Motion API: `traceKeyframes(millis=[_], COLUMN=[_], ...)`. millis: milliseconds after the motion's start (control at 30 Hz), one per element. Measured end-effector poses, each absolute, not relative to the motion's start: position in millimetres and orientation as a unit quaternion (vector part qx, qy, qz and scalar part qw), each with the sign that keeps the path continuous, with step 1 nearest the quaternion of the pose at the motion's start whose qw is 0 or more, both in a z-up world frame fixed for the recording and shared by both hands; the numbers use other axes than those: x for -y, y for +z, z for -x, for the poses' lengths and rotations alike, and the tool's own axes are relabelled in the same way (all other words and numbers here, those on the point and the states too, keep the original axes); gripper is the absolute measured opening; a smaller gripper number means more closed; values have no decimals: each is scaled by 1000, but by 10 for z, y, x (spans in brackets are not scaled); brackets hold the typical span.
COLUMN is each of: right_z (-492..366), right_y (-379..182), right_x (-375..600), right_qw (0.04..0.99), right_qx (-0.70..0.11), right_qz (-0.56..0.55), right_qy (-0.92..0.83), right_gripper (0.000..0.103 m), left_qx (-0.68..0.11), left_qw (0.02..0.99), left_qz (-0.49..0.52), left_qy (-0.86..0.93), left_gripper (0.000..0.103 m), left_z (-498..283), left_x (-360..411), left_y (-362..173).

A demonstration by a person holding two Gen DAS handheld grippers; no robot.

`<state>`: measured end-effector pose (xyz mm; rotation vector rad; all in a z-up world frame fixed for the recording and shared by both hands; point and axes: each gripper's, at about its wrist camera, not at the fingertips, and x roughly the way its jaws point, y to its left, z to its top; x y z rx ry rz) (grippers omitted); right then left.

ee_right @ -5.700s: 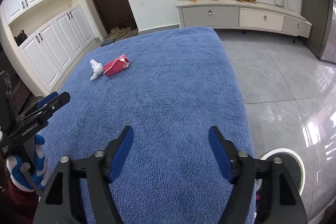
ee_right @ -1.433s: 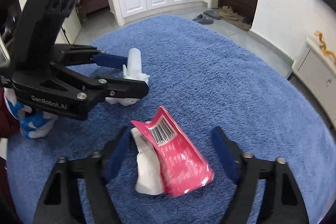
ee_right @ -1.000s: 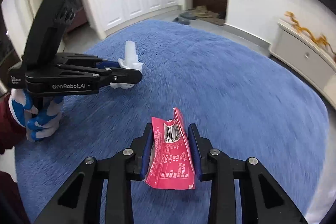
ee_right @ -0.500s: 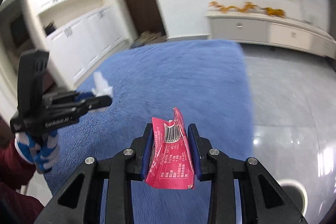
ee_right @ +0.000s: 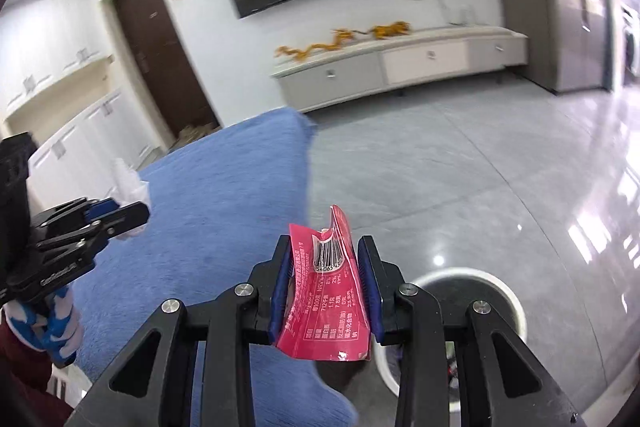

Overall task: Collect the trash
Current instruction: 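Carry both items over the trash bin and open both tools to drop them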

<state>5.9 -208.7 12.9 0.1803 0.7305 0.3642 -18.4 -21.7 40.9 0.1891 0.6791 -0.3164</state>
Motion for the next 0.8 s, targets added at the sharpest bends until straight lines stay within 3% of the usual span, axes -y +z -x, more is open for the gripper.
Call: traceKeyframes(millis=[333,800], right_z=[-136,-379], right_y=[-385,-1118], right_x=[2816,3395], right_qw=[904,874], right_qx=[-383,-430], right_qz=[-163,-224], right_qy=[97,36], right_gripper=[34,36], left_qx=[-369,-432], left_qw=[893,847], left_qz=[-147,-156], left_qy=[-210,-269], left_gripper=[27,29], left_z=[-181,-731], left_x=[1224,1896], left_y=[44,-485])
